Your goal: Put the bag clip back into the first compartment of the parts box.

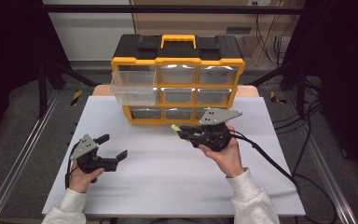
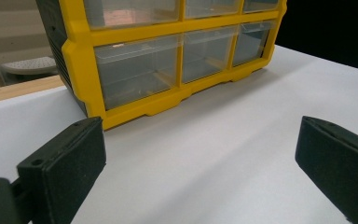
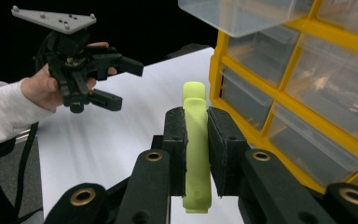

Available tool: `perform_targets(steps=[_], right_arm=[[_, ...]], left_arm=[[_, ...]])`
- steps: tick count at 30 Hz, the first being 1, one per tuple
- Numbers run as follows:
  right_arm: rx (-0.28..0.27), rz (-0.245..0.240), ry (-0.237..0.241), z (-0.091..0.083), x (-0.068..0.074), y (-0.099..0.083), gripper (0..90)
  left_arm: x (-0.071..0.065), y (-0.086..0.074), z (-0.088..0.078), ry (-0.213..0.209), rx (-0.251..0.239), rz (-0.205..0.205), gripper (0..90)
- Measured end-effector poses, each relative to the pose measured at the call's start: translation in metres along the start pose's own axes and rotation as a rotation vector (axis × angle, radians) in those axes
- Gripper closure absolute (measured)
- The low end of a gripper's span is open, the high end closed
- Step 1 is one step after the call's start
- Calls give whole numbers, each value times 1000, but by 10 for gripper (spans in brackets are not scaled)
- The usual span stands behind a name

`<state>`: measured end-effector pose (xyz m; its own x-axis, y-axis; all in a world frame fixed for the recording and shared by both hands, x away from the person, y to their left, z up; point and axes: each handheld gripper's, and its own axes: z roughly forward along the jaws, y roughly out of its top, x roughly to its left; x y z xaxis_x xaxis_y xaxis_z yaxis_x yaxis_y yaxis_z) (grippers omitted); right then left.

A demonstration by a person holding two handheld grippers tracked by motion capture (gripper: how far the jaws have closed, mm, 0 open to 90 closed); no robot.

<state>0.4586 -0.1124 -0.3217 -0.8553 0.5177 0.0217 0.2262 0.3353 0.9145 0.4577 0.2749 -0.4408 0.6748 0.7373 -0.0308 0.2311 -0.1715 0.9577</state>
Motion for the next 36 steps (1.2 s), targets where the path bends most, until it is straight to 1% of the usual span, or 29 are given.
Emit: perform_targets(steps=[4, 5, 6, 19, 29, 31, 36], right_arm=[[-8, -11, -3, 0, 2, 9, 780], [-12, -15, -4, 0, 2, 14, 780], [-12, -15, -4, 0, 2, 14, 780], [-38, -41, -30, -1, 2, 45, 781], [-49, -49, -43, 0, 1, 62, 781], [-58, -42, -40, 1, 0, 66, 781], [-68, -46, -43, 2, -1, 76, 781]], left_arm=[[0, 0, 0, 0, 0, 0, 16], [0, 0, 0, 0, 0, 0, 16], [0, 0, 0, -1, 0, 0, 16], [0, 0, 0, -1, 5, 2, 16], [0, 0, 0, -1, 5, 0, 16], [0, -1, 1, -1, 6, -1, 16], [0, -1, 1, -3, 10, 3, 16]])
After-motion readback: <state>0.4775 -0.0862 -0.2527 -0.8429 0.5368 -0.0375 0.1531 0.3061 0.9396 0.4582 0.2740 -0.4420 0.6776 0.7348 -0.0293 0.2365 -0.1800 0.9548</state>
